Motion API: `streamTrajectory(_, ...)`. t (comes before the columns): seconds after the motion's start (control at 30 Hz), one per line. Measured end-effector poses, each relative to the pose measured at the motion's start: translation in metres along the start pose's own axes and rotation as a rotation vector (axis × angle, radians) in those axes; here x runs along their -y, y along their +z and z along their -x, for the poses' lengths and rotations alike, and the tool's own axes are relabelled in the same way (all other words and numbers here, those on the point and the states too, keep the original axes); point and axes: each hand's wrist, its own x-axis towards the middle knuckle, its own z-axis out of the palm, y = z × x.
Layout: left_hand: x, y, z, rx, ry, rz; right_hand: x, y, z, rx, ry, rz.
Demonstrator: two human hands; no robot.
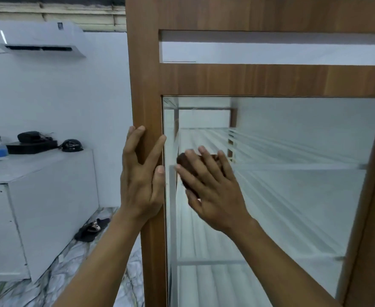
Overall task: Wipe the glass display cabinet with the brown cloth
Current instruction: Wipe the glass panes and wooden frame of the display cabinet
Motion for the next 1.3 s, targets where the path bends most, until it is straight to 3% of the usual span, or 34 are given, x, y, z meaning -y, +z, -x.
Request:
streamTrajectory(0.03, -0.001, 0.001, 0.001, -0.001, 0.001, 0.024, -0.013, -0.003, 0.018, -0.03, 0.131, 0.009)
streamTrajectory(0.13, -0.002, 0.003, 0.001, -0.006, 0.008, 0.032, -0.051, -0.018, 0.012, -0.233, 0.766, -0.021)
streamTrajectory(0.17, -0.002, 0.004, 0.001, -0.004, 0.01, 0.026, -0.052, -0.019, -0.009, -0.277, 0.859, -0.039)
streamTrajectory(0.2, -0.002, 0.005, 0.001, -0.003, 0.011, 0.019, -0.041, -0.018, -0.033, -0.27, 0.811, -0.046)
streamTrajectory(0.3, -0.001, 0.005, 0.012, 0.0, -0.005, 0.006, 0.018, -0.006, -0.059, -0.112, 0.235, -0.108)
streamTrajectory(0.37, 0.0, 0.006, 0.028, 0.017, -0.009, 0.006, 0.028, 0.001, -0.025, -0.015, 0.078, -0.095)
streamTrajectory(0.43, 0.002, 0.008, 0.042, 0.039, 0.0, 0.008, 0.003, -0.002, 0.021, -0.02, 0.192, -0.032)
streamTrajectory(0.5, 0.004, 0.01, 0.047, 0.038, -0.003, 0.002, -0.036, -0.013, 0.036, -0.093, 0.537, -0.003)
streamTrajectory(0.57, 0.002, 0.012, 0.045, 0.018, -0.01, -0.017, -0.059, -0.021, 0.004, -0.269, 0.915, -0.013)
streamTrajectory(0.6, 0.001, 0.012, 0.045, 0.015, -0.014, -0.021, -0.054, -0.021, -0.019, -0.316, 0.967, -0.031)
streamTrajectory(0.63, 0.0, 0.012, 0.045, 0.015, -0.019, -0.019, -0.037, -0.018, -0.033, -0.297, 0.864, -0.038)
streamTrajectory(0.73, 0.001, 0.011, 0.052, 0.019, -0.036, -0.006, 0.043, 0.007, 0.002, -0.067, 0.204, -0.123)
streamTrajectory(0.8, 0.001, 0.012, 0.063, 0.031, -0.049, -0.002, 0.06, 0.014, 0.066, 0.064, 0.035, -0.061)
streamTrajectory(0.87, 0.001, 0.014, 0.07, 0.033, -0.065, -0.007, 0.03, 0.008, 0.104, 0.034, 0.188, -0.035)
streamTrajectory(0.97, -0.001, 0.016, 0.072, 0.022, -0.081, -0.029, -0.031, -0.01, 0.073, -0.173, 0.758, -0.067)
streamTrajectory(1.0, -0.001, 0.016, 0.072, 0.021, -0.083, -0.034, -0.035, -0.012, 0.049, -0.241, 0.874, -0.096)
streamTrajectory(1.03, -0.001, 0.016, 0.072, 0.022, -0.081, -0.041, -0.026, -0.011, 0.028, -0.247, 0.856, -0.111)
streamTrajectory(1.07, 0.0, 0.016, 0.072, 0.025, -0.075, -0.049, -0.009, -0.007, 0.017, -0.197, 0.712, -0.115)
streamTrajectory(1.17, 0.001, 0.012, 0.071, 0.06, -0.049, -0.123, 0.034, 0.006, 0.046, 0.016, 0.12, -0.127)
streamTrajectory(1.2, 0.0, 0.011, 0.07, 0.078, -0.037, -0.164, 0.022, 0.006, 0.065, 0.023, 0.083, -0.087)
streamTrajectory(1.23, -0.002, 0.011, 0.067, 0.097, -0.017, -0.209, -0.003, 0.001, 0.08, -0.011, 0.159, -0.074)
streamTrajectory(1.3, -0.01, 0.014, 0.056, 0.136, 0.049, -0.324, -0.068, -0.015, 0.089, -0.143, 0.515, -0.039)
